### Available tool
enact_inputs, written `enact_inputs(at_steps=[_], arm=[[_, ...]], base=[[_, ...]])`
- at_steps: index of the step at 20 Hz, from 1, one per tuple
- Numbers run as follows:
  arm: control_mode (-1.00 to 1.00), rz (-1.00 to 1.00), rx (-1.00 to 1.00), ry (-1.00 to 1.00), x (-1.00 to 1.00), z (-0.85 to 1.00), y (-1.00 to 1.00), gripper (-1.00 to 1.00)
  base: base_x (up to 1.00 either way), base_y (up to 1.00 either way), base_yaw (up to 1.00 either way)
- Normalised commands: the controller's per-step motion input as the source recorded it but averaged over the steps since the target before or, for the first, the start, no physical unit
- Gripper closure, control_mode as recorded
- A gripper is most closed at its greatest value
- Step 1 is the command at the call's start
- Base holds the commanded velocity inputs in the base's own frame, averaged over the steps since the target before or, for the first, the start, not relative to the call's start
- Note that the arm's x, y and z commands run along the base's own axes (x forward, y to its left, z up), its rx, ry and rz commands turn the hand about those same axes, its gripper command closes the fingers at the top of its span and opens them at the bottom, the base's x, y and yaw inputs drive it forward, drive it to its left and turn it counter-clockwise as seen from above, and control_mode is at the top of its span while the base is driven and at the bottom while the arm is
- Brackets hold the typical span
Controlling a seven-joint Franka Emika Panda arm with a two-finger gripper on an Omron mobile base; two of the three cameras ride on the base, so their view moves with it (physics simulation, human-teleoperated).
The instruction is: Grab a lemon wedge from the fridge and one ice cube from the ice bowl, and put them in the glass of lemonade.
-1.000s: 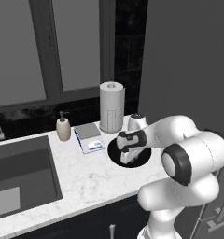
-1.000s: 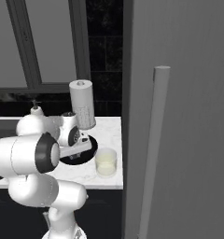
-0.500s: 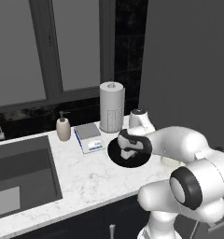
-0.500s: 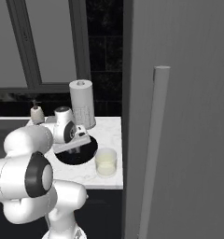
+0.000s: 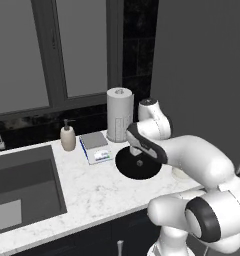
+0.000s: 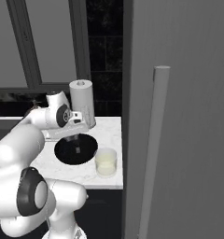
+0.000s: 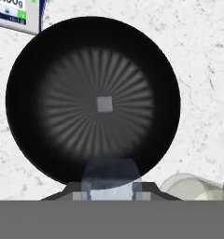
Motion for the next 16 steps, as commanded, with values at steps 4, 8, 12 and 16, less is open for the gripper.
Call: enact_inputs(at_steps=[4, 8, 12, 16], arm=[[-1.0, -0.36, 0.0, -0.01, -0.13, 0.14, -0.54, 1.0], [-1.0, -0.4, 0.0, -0.01, -0.09, 0.0, -0.83, 1.0], [-1.0, -0.39, 0.0, -0.05, -0.14, 0.06, -0.94, 1.0], [-1.0, -0.31, 0.03, -0.01, -0.19, 0.04, -0.76, 1.0]], base=[[0.0, 0.0, 0.0], [0.0, 0.0, 0.0], [0.0, 0.0, 0.0], [0.0, 0.0, 0.0]])
